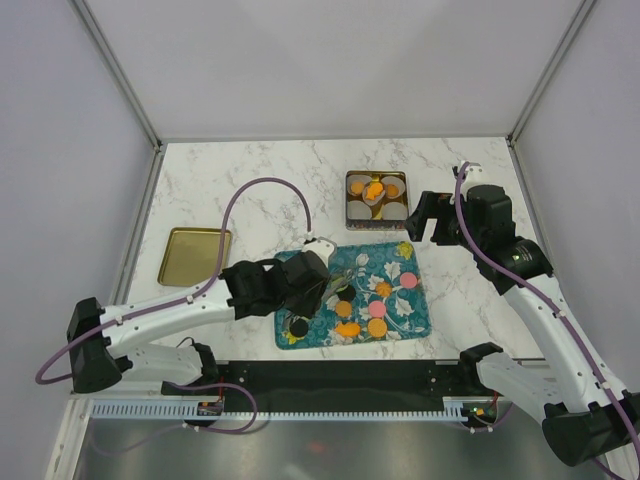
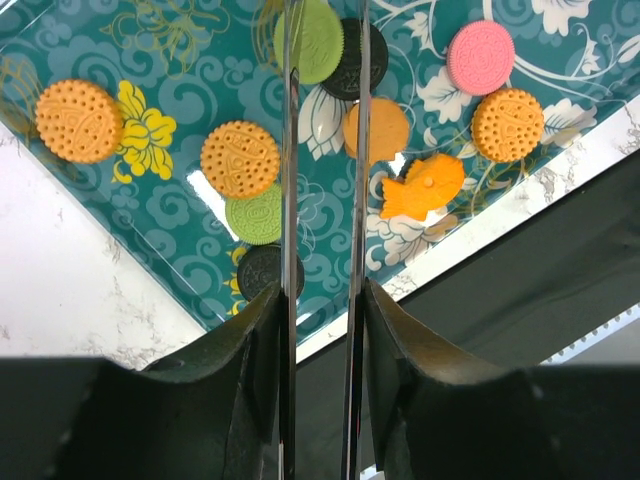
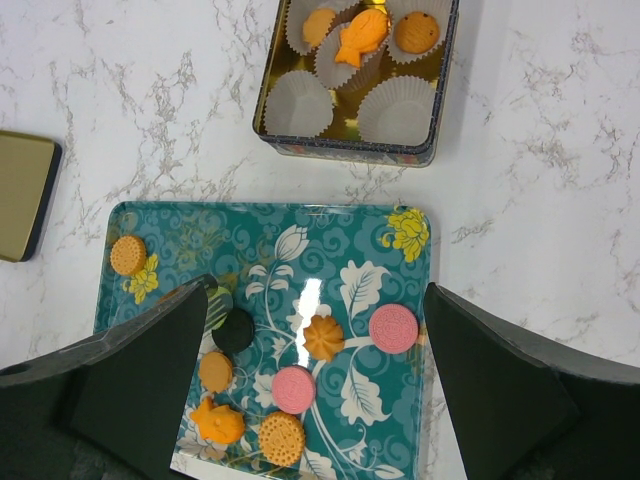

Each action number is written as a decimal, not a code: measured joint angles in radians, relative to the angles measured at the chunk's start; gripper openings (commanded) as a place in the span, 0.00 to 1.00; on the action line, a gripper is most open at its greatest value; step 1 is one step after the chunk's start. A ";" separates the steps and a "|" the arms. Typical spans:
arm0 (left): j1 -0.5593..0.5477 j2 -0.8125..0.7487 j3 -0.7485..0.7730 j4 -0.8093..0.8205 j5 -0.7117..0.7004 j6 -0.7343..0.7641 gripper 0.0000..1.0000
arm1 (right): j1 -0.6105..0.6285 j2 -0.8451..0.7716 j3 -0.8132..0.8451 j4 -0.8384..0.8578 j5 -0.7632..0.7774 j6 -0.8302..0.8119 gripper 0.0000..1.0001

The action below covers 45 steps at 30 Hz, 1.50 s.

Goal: Pack the cookies

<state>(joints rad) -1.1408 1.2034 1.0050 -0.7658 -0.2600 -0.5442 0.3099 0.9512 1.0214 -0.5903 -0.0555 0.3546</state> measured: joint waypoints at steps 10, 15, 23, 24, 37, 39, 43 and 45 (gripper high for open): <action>0.002 0.066 0.017 0.029 0.026 0.023 0.54 | 0.000 0.000 0.000 0.000 0.004 0.000 0.98; 0.003 0.061 0.017 0.035 0.023 0.029 0.58 | 0.000 0.000 0.000 0.000 0.004 0.000 0.98; 0.027 -0.010 -0.015 0.035 0.018 0.027 0.57 | 0.000 0.000 0.000 0.000 0.004 0.000 0.98; 0.031 -0.018 -0.026 0.035 0.019 0.026 0.57 | 0.000 0.000 0.000 0.000 0.004 0.000 0.98; 0.103 -0.047 -0.117 0.047 0.106 0.010 0.57 | 0.000 0.000 0.000 0.000 0.003 0.000 0.98; 0.115 -0.047 -0.125 0.061 0.127 0.010 0.57 | 0.000 0.000 0.000 0.000 0.003 0.000 0.98; 0.127 -0.048 -0.130 0.075 0.158 0.010 0.56 | 0.000 0.000 0.000 0.000 0.003 0.000 0.98; 0.131 -0.048 -0.130 0.089 0.171 0.009 0.55 | 0.000 0.000 0.000 0.000 0.003 0.000 0.98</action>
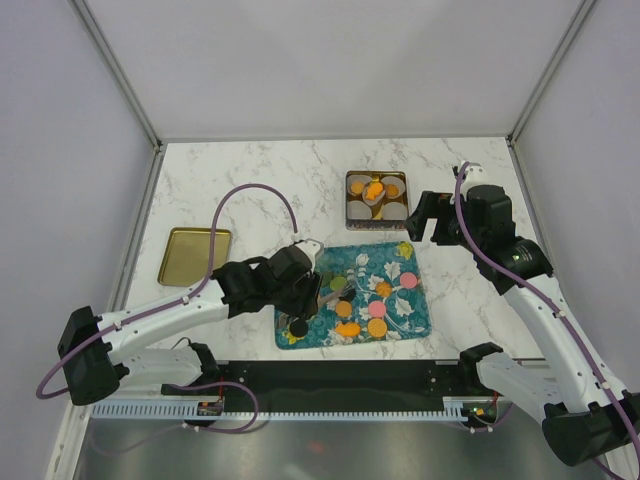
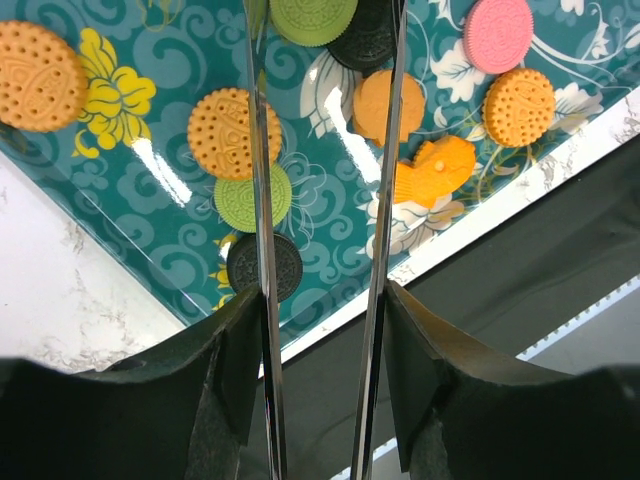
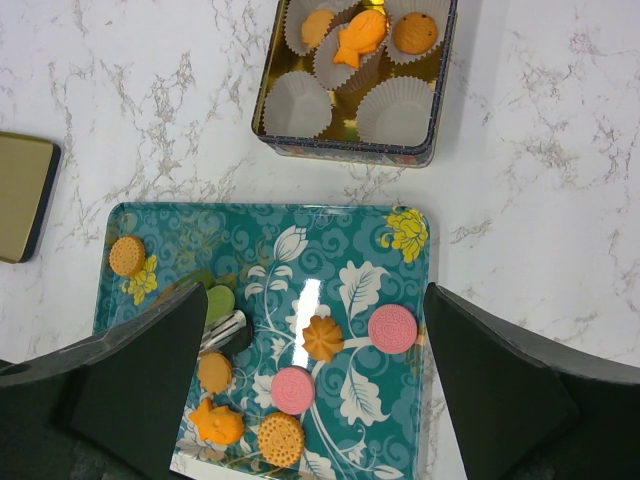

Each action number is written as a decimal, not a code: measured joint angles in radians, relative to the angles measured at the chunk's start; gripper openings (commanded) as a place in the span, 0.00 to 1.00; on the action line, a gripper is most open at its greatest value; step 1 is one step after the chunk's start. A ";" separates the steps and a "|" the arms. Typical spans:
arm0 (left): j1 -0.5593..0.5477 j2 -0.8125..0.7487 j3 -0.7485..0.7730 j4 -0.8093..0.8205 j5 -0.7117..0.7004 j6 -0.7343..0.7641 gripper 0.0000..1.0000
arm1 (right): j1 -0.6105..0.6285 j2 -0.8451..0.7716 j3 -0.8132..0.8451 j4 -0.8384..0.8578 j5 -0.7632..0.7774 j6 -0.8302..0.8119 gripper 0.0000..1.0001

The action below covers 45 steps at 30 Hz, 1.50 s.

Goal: Pack the cookies

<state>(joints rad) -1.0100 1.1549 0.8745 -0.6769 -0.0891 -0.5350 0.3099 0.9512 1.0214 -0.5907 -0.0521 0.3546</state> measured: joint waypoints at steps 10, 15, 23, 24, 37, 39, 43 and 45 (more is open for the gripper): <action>0.007 0.000 -0.020 0.021 0.024 -0.008 0.50 | 0.000 0.000 0.000 0.000 0.000 0.000 0.98; 0.015 -0.001 -0.026 0.025 0.037 -0.009 0.48 | 0.000 0.000 0.000 0.000 0.000 0.000 0.98; 0.026 -0.004 -0.026 0.029 0.039 -0.010 0.45 | 0.000 0.000 0.000 0.000 0.000 0.000 0.98; 0.027 -0.004 -0.026 0.029 0.039 -0.010 0.44 | 0.000 0.000 0.000 0.000 0.000 0.000 0.98; 0.032 -0.003 -0.007 0.020 0.014 -0.009 0.39 | 0.000 0.000 0.000 0.000 0.001 0.000 0.98; 0.035 -0.003 0.002 0.020 0.008 -0.008 0.39 | 0.000 0.000 0.000 0.000 0.002 0.000 0.98; 0.035 0.002 0.028 0.017 -0.001 -0.005 0.39 | 0.000 0.000 0.000 0.000 0.004 0.000 0.98; 0.035 0.010 0.044 0.016 -0.006 0.003 0.38 | 0.000 0.000 0.000 0.000 0.005 0.000 0.98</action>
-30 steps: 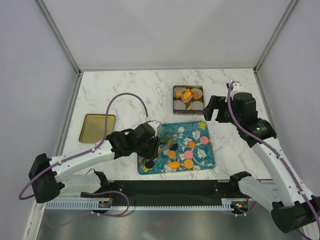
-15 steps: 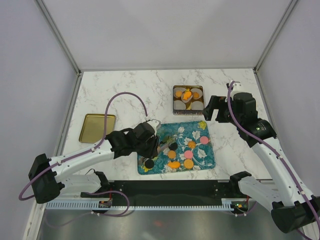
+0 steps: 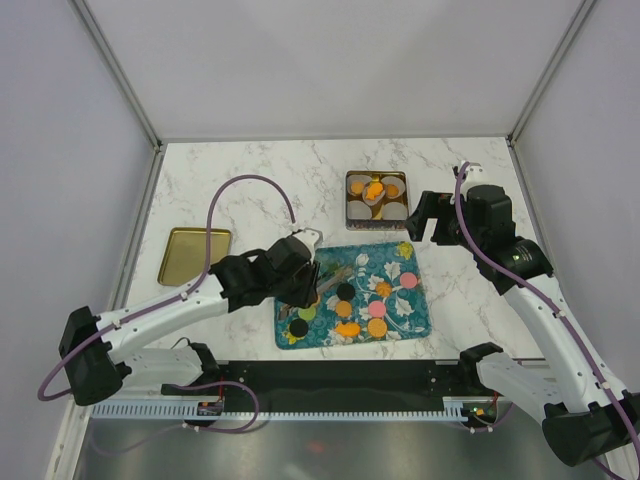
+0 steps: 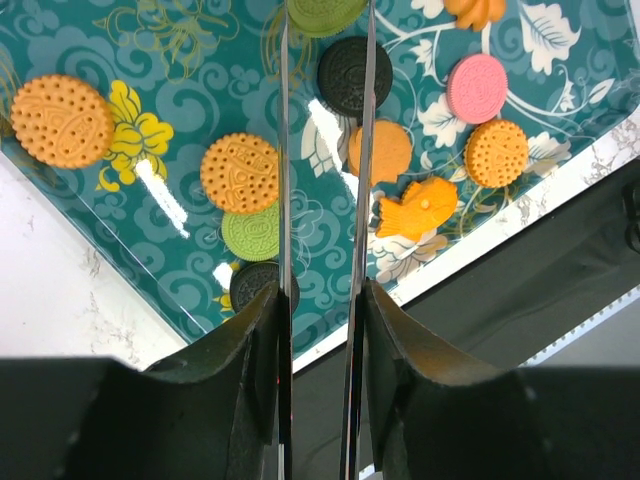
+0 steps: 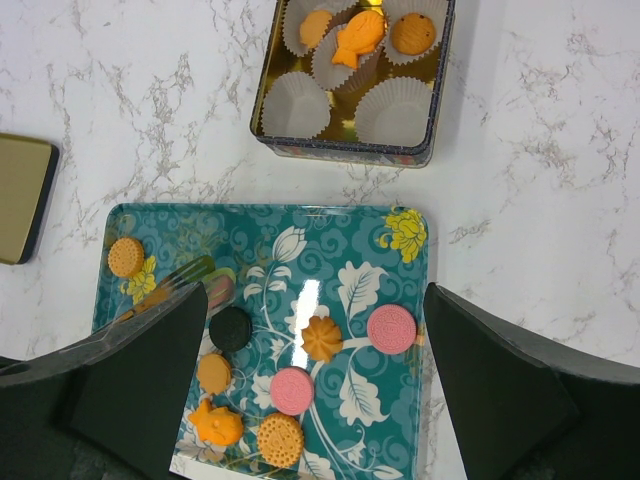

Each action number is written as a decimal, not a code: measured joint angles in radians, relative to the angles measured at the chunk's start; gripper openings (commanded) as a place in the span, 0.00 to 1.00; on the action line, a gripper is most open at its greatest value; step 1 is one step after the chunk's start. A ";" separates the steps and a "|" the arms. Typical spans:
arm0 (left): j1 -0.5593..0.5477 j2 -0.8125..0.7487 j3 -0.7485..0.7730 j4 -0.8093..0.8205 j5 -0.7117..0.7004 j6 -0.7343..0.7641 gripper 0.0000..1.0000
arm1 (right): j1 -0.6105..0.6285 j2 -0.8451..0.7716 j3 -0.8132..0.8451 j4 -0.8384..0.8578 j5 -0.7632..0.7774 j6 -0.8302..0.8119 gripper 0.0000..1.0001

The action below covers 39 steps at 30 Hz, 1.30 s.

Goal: Pack the cookies

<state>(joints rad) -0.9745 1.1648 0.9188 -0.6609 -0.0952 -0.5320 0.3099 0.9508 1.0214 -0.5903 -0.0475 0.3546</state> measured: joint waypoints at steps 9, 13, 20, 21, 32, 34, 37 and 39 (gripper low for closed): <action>0.003 0.089 0.141 -0.026 -0.008 0.038 0.39 | 0.000 0.001 0.000 0.000 0.003 0.000 0.98; 0.019 0.187 0.288 -0.026 -0.013 0.071 0.39 | 0.000 0.006 0.000 0.000 0.011 0.000 0.98; 0.073 0.413 0.581 -0.010 -0.024 0.138 0.39 | 0.000 0.008 0.000 -0.002 0.023 0.000 0.98; 0.082 0.450 0.621 -0.012 -0.024 0.148 0.39 | 0.000 0.009 0.000 -0.002 0.023 0.000 0.98; 0.127 0.785 0.869 -0.008 0.001 0.213 0.39 | 0.000 0.009 0.026 -0.027 0.046 -0.005 0.98; 0.129 0.815 0.890 -0.010 0.002 0.219 0.39 | 0.000 0.008 0.027 -0.032 0.049 -0.008 0.98; 0.132 0.842 0.911 -0.010 0.006 0.224 0.40 | 0.000 0.007 0.027 -0.041 0.054 -0.011 0.98; 0.134 0.849 0.919 -0.011 0.013 0.227 0.40 | 0.000 0.007 0.027 -0.048 0.056 -0.011 0.98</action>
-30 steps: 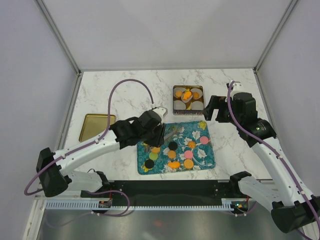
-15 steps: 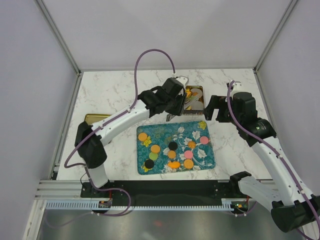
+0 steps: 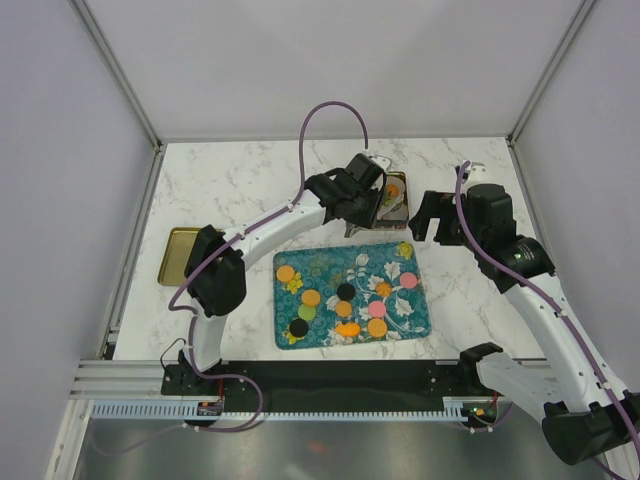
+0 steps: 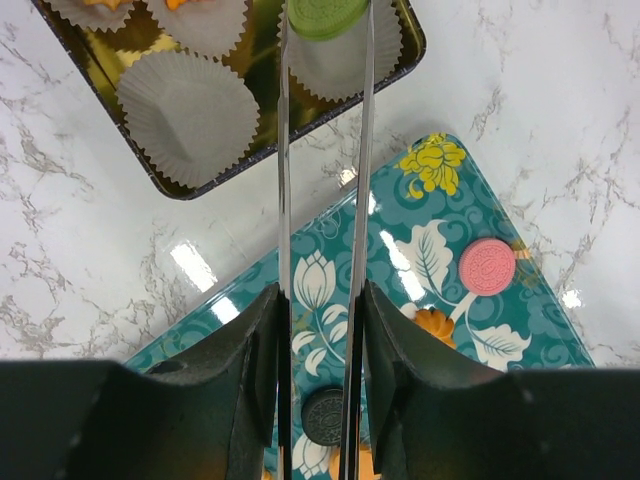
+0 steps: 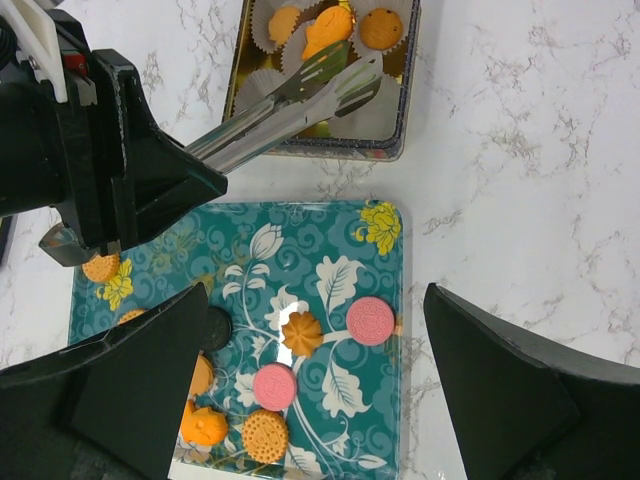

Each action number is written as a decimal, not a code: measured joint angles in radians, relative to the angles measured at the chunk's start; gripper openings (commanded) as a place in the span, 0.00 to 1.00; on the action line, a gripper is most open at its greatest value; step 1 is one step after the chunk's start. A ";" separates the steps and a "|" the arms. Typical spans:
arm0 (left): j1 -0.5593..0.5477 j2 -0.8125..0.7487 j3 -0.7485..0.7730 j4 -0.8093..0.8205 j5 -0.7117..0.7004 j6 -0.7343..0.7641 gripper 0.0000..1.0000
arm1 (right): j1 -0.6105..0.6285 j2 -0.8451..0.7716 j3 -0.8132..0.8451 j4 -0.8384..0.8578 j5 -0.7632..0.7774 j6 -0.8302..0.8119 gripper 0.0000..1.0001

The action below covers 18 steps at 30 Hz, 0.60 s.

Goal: Pack the cookies

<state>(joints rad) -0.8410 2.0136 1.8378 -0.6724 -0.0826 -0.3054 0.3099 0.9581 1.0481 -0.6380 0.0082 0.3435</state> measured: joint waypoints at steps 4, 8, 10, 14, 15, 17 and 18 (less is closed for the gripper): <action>0.001 0.006 0.006 0.001 0.007 0.001 0.41 | 0.000 -0.002 0.000 -0.007 0.000 0.000 0.98; 0.001 0.008 0.006 0.001 0.007 0.002 0.42 | 0.000 -0.002 0.000 -0.008 0.000 0.000 0.98; 0.001 0.009 0.006 0.001 0.007 0.002 0.44 | 0.000 -0.002 0.000 -0.008 0.000 0.000 0.98; 0.001 0.011 0.006 0.001 0.007 0.003 0.47 | 0.000 -0.002 0.000 -0.008 0.000 0.000 0.98; 0.001 0.012 0.006 0.001 0.007 0.004 0.48 | 0.000 -0.002 0.000 -0.008 0.000 0.000 0.98; 0.001 0.015 0.006 0.001 0.007 0.005 0.48 | 0.000 -0.002 0.000 -0.008 0.000 0.000 0.98; 0.001 0.017 0.006 0.001 0.007 0.006 0.48 | 0.000 -0.002 0.000 -0.008 0.000 0.000 0.98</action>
<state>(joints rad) -0.8398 2.0308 1.8439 -0.6712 -0.0753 -0.2993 0.3099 0.9565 1.0481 -0.6464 0.0082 0.3431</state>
